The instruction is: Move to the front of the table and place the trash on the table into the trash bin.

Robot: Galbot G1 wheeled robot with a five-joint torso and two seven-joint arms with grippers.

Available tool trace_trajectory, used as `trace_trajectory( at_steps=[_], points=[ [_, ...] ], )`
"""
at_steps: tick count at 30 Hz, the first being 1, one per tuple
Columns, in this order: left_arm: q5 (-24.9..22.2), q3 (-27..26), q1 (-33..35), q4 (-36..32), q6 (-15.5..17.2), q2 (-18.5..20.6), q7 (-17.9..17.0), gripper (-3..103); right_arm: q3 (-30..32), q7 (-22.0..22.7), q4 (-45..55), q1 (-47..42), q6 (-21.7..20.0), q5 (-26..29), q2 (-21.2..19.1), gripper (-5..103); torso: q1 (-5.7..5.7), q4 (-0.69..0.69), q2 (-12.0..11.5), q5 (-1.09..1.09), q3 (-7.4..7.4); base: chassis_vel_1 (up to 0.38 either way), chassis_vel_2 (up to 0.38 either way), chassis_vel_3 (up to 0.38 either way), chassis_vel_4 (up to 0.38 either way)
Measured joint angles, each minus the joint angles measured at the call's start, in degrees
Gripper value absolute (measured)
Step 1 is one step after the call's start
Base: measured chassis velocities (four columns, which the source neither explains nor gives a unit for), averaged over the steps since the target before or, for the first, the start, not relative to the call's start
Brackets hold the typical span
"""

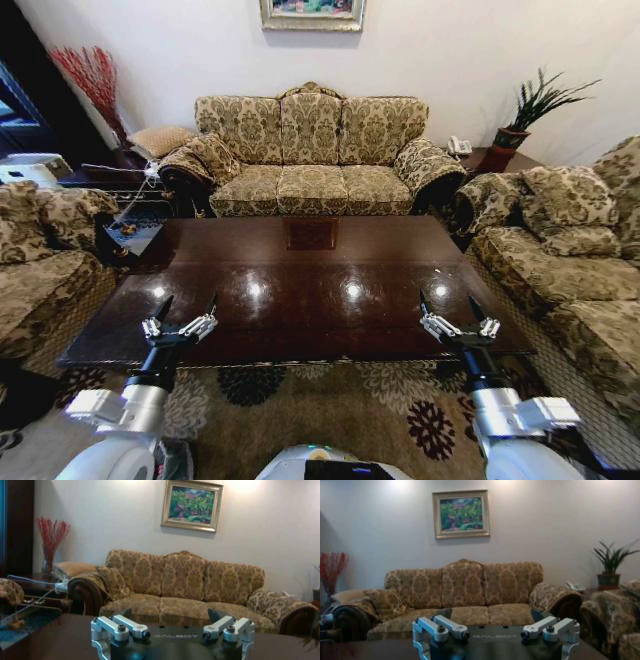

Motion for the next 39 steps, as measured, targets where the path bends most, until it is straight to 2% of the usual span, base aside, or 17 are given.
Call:
trace_trajectory(
  at_steps=[39],
  points=[
    [-0.37, -0.43, 0.08, 0.33, -0.07, 0.15, -0.12, 100, 0.18, -0.66, -0.32, 0.26, 0.28, 0.14, -0.35, 100, 0.0, 0.0, 0.0, 0.0, 0.0, 0.0, 0.0, 0.0, 0.0]
  ],
)
